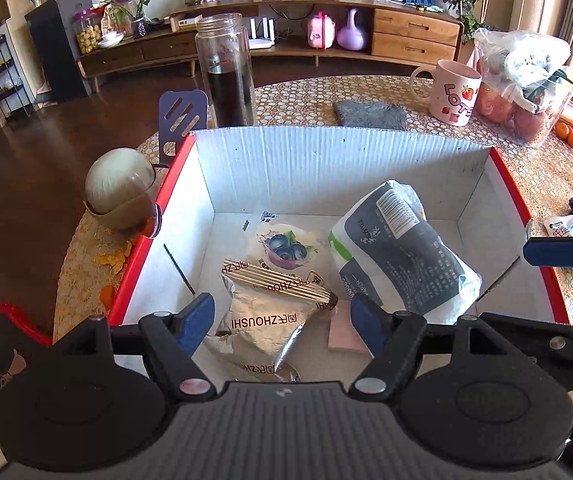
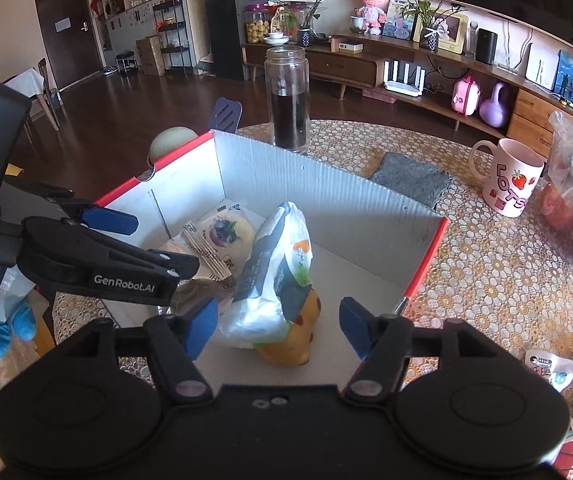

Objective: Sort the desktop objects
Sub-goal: 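Open left tool to drop silver packet while right tool releases bag in box, then withdraw both tools from the shoebox back over the table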

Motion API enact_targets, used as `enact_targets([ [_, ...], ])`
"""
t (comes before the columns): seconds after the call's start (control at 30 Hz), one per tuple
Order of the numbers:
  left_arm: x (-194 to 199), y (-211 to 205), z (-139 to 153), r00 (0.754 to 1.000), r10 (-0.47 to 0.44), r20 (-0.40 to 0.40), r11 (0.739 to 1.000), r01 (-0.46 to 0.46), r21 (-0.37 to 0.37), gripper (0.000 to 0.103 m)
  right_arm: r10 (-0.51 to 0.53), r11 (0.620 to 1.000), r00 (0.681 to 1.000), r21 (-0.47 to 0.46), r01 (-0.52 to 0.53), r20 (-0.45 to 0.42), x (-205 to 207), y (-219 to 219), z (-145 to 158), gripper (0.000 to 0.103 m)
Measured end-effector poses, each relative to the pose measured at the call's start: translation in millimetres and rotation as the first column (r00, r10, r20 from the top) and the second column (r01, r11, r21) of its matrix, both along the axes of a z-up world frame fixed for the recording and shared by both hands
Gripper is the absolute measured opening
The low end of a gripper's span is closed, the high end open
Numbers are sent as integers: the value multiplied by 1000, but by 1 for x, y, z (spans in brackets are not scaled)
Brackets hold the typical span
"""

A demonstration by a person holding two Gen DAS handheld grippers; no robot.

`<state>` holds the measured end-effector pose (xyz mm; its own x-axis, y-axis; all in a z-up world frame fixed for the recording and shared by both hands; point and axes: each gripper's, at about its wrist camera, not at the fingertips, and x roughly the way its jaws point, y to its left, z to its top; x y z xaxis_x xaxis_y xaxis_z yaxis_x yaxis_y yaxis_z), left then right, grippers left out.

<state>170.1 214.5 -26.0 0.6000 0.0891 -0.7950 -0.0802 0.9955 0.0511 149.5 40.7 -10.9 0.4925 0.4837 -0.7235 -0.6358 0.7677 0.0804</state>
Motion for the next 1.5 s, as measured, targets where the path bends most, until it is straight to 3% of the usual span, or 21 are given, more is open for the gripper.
enact_targets([
  [0.27,-15,-7,12,1000,1,26,999,0,-35,75,15,999,1000,35,-15,22,-12,-16,13,84],
  [0.33,-18,-9,15,999,2,34,999,0,-40,84,12,999,1000,45,-14,26,-16,-21,16,86],
  [0.57,-28,-20,25,998,-2,68,1000,4,-23,87,20,998,998,63,-23,55,-28,-37,25,96],
  [0.67,-33,-27,29,997,-7,81,1000,9,-22,91,26,997,998,72,-30,65,-35,-43,29,98],
  [0.77,-39,-35,34,995,-25,97,1000,26,-12,101,29,996,997,78,-35,73,-41,-51,32,100],
  [0.93,-46,-55,40,991,-60,122,998,60,1,102,20,996,995,81,-28,99,-57,-73,35,100],
  [1.5,-56,-135,45,977,-165,132,983,174,-59,102,-118,991,985,83,108,125,-75,-178,27,101],
])
